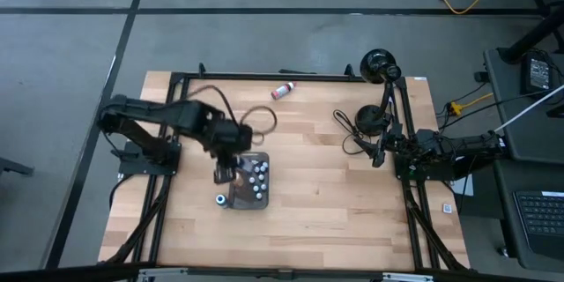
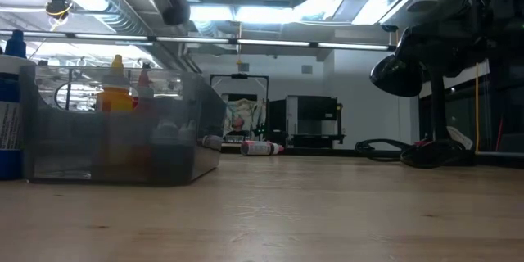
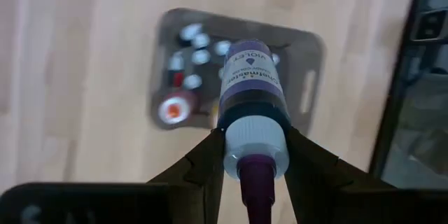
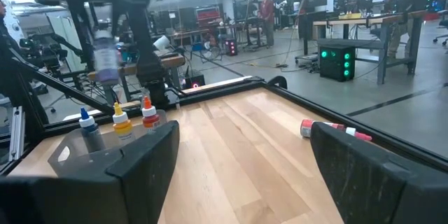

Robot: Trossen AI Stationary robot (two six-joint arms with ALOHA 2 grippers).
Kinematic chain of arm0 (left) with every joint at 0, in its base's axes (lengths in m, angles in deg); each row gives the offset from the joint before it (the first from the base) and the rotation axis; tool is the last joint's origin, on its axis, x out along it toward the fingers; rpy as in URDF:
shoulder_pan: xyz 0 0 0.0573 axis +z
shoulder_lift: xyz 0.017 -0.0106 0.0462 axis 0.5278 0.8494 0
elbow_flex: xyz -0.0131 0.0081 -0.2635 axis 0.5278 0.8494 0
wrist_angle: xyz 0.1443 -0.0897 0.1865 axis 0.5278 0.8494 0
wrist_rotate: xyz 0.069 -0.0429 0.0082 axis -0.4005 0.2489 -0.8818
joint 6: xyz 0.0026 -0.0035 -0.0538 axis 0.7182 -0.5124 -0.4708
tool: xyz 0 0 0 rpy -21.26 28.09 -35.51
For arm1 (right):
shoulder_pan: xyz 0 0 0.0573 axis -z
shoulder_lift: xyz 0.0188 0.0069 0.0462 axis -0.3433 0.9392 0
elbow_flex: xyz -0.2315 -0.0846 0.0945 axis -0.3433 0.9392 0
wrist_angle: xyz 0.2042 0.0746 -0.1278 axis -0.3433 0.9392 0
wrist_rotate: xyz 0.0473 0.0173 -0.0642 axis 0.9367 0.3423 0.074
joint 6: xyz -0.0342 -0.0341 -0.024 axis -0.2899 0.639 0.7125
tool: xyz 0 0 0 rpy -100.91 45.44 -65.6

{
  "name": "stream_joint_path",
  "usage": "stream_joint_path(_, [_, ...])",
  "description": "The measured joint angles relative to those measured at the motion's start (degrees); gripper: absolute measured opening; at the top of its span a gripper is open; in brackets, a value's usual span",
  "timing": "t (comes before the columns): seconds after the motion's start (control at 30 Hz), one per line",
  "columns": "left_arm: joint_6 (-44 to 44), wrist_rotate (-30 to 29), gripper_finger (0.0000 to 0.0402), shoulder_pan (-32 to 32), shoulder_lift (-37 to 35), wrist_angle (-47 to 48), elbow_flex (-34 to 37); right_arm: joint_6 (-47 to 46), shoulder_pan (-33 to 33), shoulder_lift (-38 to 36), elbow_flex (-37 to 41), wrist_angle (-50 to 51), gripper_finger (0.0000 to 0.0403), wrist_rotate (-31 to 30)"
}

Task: Pick & Place food coloring
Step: Put the purple food coloring bottle into the bin

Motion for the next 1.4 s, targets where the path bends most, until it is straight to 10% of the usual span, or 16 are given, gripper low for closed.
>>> stream_joint_path(0.77, [-18.7, -2.4, 0.0117, -10.0, 20.2, 5.5, -4.9, 0.0, 0.0, 0.0, 0.0, 0.0, 0.0323, 0.0])
stream_joint_path(1.4, [-22.0, -2.8, 0.0117, -12.8, 20.2, -5.2, 9.5, 0.0, 0.0, 0.0, 0.0, 0.0, 0.0323, 0.0])
